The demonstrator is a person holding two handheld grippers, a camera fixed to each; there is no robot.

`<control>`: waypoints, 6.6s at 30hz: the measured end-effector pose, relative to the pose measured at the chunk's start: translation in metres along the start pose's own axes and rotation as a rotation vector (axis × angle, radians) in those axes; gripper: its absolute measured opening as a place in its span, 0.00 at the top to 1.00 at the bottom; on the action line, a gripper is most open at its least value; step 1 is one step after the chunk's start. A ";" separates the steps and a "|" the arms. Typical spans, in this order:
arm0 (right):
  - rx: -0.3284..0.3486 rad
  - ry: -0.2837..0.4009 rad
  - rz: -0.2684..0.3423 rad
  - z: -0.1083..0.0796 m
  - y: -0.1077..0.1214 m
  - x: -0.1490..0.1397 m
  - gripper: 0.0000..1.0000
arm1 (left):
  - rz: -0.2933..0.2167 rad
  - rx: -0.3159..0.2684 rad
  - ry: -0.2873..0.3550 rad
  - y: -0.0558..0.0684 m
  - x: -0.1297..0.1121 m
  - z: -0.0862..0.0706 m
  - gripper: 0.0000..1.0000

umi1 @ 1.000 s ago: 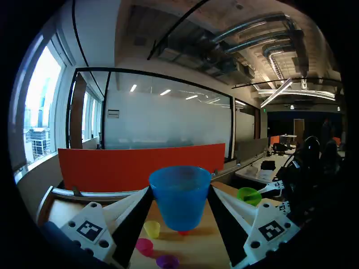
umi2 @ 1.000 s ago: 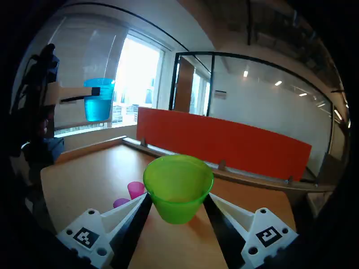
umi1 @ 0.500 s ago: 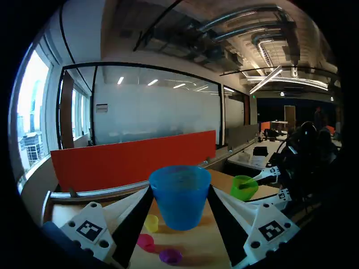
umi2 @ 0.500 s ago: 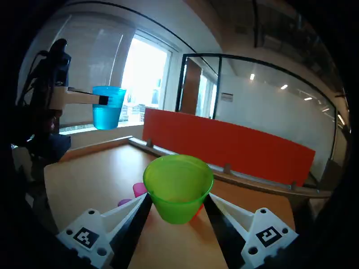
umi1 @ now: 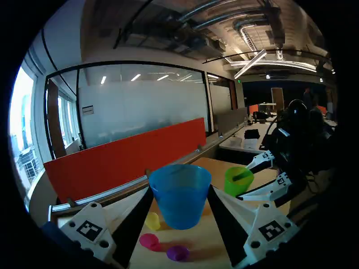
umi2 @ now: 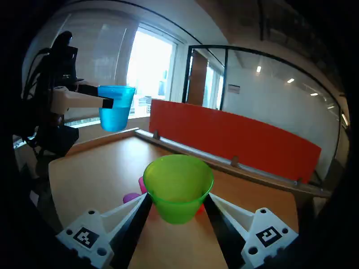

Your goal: Pour water

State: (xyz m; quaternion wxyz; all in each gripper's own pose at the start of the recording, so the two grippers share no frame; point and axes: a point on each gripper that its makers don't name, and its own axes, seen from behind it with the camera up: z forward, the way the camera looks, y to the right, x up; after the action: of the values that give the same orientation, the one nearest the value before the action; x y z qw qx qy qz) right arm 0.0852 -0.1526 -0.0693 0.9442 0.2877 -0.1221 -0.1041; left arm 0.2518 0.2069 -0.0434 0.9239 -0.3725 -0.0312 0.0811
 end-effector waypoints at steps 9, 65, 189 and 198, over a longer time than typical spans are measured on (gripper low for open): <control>0.058 -0.074 0.019 0.001 -0.009 -0.007 0.16 | 0.043 -0.051 -0.033 0.007 -0.009 0.009 0.16; 0.267 -0.164 0.028 0.012 -0.054 -0.029 0.17 | 0.474 -0.324 -0.188 0.060 -0.035 0.054 0.16; 0.277 -0.120 0.000 0.013 -0.051 -0.019 0.17 | 1.148 -0.212 -0.050 0.073 -0.020 0.081 0.16; 0.276 -0.119 0.000 0.014 -0.050 -0.019 0.16 | 1.169 -0.203 -0.037 0.073 -0.017 0.081 0.16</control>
State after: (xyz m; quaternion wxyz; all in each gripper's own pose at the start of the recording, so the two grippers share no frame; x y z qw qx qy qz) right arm 0.0564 -0.1952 -0.0901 0.8867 0.4081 -0.1911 -0.1034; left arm 0.2164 0.3119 -0.0356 0.6852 -0.4129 0.1555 0.5795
